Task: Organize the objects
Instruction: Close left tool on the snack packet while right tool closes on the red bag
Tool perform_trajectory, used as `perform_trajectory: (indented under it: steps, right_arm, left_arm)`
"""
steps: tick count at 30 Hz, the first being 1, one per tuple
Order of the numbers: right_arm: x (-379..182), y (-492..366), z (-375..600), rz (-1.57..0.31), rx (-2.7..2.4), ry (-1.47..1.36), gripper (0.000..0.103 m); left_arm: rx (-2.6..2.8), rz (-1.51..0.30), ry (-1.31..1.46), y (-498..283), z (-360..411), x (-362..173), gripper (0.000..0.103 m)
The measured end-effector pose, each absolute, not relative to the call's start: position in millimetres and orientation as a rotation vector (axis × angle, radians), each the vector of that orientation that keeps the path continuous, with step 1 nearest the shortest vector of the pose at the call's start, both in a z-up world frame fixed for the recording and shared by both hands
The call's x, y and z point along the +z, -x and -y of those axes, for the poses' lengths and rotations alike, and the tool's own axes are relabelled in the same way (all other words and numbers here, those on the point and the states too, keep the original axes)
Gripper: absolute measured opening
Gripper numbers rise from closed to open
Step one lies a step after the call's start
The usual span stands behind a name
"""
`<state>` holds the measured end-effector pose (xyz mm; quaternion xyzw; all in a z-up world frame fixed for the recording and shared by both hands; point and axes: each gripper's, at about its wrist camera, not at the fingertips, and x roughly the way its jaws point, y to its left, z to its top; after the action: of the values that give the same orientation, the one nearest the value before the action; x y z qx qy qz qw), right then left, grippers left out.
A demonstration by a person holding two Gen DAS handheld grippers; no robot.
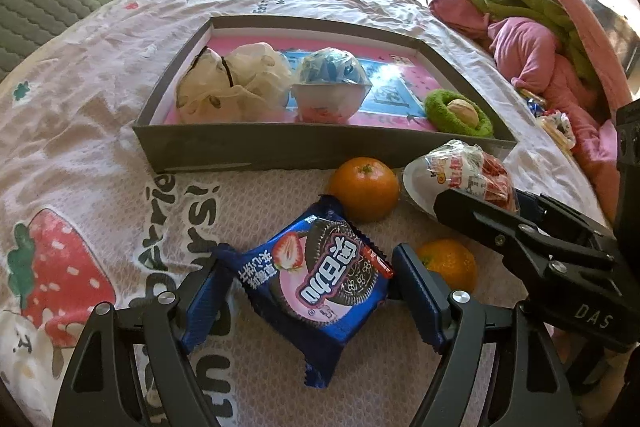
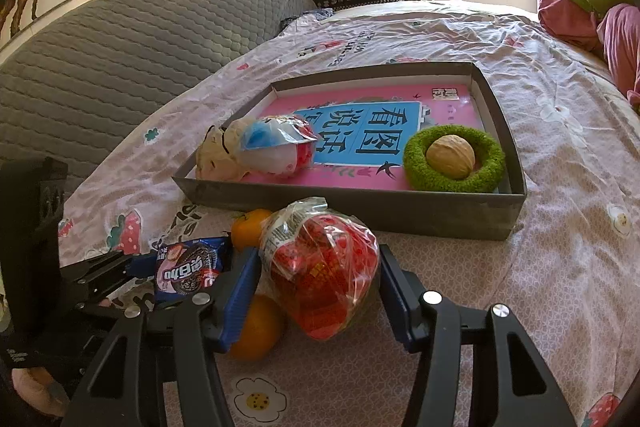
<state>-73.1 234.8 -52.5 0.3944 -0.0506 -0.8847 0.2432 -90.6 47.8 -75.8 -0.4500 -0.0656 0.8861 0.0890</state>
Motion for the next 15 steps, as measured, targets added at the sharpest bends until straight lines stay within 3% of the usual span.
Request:
perform_trajectory:
  steps: [4, 8, 15]
  right_arm:
    - [-52.4, 72.7, -236.2, 0.146, -2.421, -1.073, 0.057]
    - [-50.1, 71.6, -237.6, 0.15, -2.421, -1.059, 0.056]
    - [-44.7, 70.2, -240.7, 0.159, -2.426, -1.032, 0.056]
  left_arm:
    - [2.637, 0.197, 1.323, 89.5, -47.7, -75.8, 0.079]
    - [2.631, 0.166, 1.301, 84.8, -51.0, -72.2, 0.067]
    - [2.614, 0.181, 1.286, 81.7, -48.0, -69.7, 0.064]
